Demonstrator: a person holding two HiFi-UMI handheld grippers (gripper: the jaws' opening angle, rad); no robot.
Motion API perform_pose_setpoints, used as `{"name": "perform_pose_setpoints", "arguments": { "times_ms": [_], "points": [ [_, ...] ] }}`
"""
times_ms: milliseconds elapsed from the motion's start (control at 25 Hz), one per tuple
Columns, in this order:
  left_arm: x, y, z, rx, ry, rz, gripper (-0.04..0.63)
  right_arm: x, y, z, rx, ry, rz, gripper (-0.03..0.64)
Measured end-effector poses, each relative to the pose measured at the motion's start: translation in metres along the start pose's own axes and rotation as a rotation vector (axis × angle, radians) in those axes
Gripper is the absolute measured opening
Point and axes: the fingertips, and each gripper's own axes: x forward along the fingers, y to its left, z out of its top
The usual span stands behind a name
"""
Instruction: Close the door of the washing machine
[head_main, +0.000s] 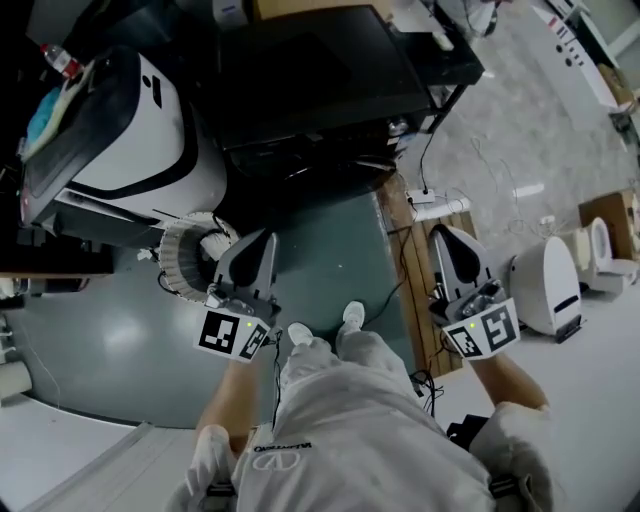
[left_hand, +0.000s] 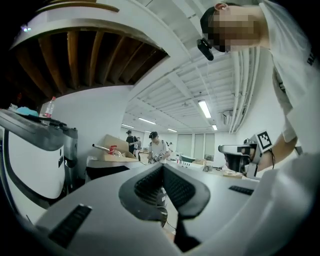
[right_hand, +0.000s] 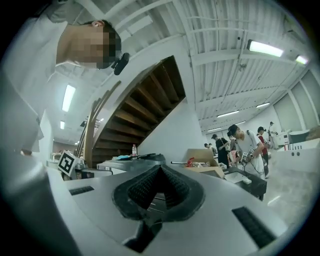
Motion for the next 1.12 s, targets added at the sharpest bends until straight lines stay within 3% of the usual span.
{"name": "perform_pose_setpoints", "arguments": {
  "times_ms": [360, 720, 1120],
  "points": [
    [-0.033, -0.006, 0.053, 0.027, -0.084, 0.048, 0.003, -0.040, 0.008, 0.063, -0.075, -0.049, -0.043, 0.012],
    [-0.064, -0.015, 0.080, 0.037, -0.140, 0.067, 0.003, -0.070, 0.010, 0.075, -0.057, -0.082, -0.136, 0.012],
    [-0.080, -0.011, 0.084, 0.054, -0.153, 0.094, 0.003, -0.084, 0.014, 0.071, -0.024, -0.116, -0.176, 0.012]
  ]
}}
